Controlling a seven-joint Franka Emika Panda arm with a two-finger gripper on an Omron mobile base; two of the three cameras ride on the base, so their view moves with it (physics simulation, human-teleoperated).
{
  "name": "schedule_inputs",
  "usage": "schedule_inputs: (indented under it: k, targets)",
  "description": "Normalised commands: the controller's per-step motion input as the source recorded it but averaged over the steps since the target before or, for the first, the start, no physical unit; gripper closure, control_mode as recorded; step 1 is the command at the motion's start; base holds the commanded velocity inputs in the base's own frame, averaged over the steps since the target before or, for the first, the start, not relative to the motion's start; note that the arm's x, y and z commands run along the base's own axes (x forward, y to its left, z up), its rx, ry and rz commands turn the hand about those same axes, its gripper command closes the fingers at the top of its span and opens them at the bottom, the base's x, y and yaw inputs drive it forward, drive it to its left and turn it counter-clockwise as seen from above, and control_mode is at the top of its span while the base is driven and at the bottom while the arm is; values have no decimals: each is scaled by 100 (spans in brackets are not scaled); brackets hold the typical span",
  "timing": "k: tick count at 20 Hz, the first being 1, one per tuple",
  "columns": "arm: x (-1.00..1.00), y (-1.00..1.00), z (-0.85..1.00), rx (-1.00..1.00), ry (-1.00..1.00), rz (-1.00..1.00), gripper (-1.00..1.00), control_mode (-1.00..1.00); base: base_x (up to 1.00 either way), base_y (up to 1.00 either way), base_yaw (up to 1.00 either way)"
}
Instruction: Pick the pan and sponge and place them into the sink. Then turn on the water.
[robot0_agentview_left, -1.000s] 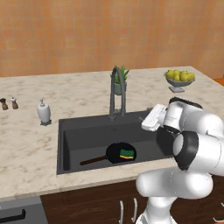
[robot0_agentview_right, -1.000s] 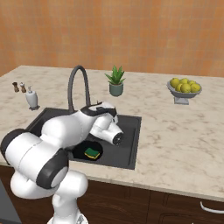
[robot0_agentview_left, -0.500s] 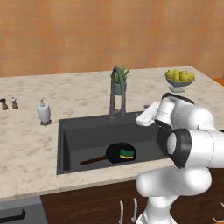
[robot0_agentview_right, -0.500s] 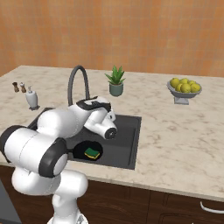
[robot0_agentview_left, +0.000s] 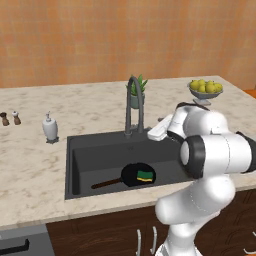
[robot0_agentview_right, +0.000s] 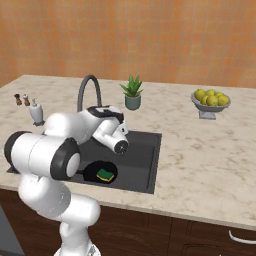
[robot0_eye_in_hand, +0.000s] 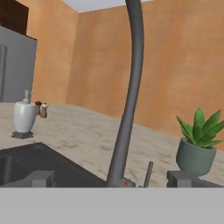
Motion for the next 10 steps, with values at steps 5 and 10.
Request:
schedule_inputs:
  k: [5,10]
  targets:
    - [26,0,-16,0,0,0,-100,-100,0,0,0]
    - [30,0,-1,0,0,0,-100,-100,0,0,0]
